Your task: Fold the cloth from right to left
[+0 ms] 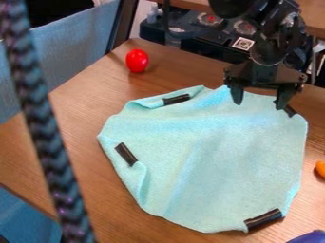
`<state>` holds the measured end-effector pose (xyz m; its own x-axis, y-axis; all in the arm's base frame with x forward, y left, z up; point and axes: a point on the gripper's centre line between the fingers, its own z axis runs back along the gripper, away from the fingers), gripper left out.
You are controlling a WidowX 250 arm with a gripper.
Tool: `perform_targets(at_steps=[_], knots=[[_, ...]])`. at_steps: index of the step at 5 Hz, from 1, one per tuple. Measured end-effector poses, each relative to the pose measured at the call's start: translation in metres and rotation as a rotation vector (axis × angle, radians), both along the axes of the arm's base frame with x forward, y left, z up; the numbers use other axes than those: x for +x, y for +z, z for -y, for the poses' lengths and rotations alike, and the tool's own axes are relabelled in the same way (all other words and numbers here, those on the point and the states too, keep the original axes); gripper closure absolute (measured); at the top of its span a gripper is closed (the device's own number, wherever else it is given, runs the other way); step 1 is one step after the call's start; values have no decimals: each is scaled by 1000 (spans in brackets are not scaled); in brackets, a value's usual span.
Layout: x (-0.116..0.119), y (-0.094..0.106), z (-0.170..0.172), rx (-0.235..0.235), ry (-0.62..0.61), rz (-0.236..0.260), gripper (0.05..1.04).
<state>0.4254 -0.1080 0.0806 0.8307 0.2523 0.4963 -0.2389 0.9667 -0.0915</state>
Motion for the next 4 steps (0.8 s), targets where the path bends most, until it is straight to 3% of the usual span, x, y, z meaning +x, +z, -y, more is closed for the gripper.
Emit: perform_targets(at_steps=[1, 3, 4], knots=[[5, 9, 7, 2, 7, 32, 84], [26, 8, 25, 103, 50, 59, 84], [35, -2, 26, 131, 72, 52, 84]])
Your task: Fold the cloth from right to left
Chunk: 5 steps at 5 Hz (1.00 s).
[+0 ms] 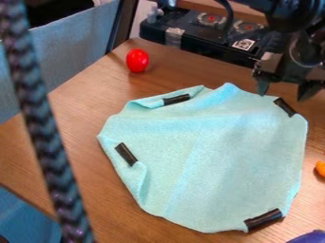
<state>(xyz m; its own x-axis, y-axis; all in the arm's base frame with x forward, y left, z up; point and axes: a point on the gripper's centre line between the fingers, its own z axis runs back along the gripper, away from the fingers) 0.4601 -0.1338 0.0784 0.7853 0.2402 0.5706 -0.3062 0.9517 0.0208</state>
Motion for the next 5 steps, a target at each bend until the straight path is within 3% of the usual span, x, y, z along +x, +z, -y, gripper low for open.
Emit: perform_targets(at_steps=[4, 5], knots=[[25, -20, 9, -18, 103, 21, 84], [27, -28, 17, 3, 98, 17, 84]])
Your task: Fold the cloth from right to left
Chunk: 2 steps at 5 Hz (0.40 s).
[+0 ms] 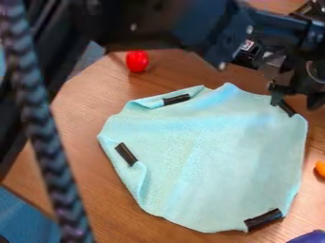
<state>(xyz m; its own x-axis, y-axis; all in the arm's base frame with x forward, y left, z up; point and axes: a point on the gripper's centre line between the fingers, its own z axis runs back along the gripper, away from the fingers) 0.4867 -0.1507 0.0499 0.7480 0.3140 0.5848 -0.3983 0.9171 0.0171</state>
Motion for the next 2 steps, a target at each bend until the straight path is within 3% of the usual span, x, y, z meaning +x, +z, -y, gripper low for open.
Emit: perform_targets(at_steps=[2], knots=[[4, -16, 1, 21, 11, -16, 84]])
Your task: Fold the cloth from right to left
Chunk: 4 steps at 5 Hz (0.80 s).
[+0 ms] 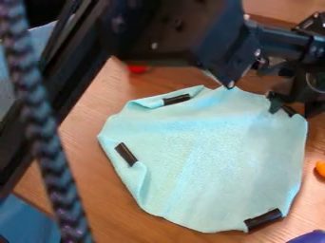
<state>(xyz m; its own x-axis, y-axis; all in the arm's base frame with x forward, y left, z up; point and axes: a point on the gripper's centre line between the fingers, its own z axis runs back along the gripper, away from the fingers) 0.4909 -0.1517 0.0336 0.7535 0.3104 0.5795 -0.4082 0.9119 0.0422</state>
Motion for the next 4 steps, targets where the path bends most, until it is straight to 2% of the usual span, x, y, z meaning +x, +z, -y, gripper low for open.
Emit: perform_targets(at_steps=[1, 3, 4], knots=[[1, 0, -3, -7, 14, 0, 137], [-3, -10, -10, 7, 19, -11, 707], [-6, -8, -10, 4, 8, -16, 910]])
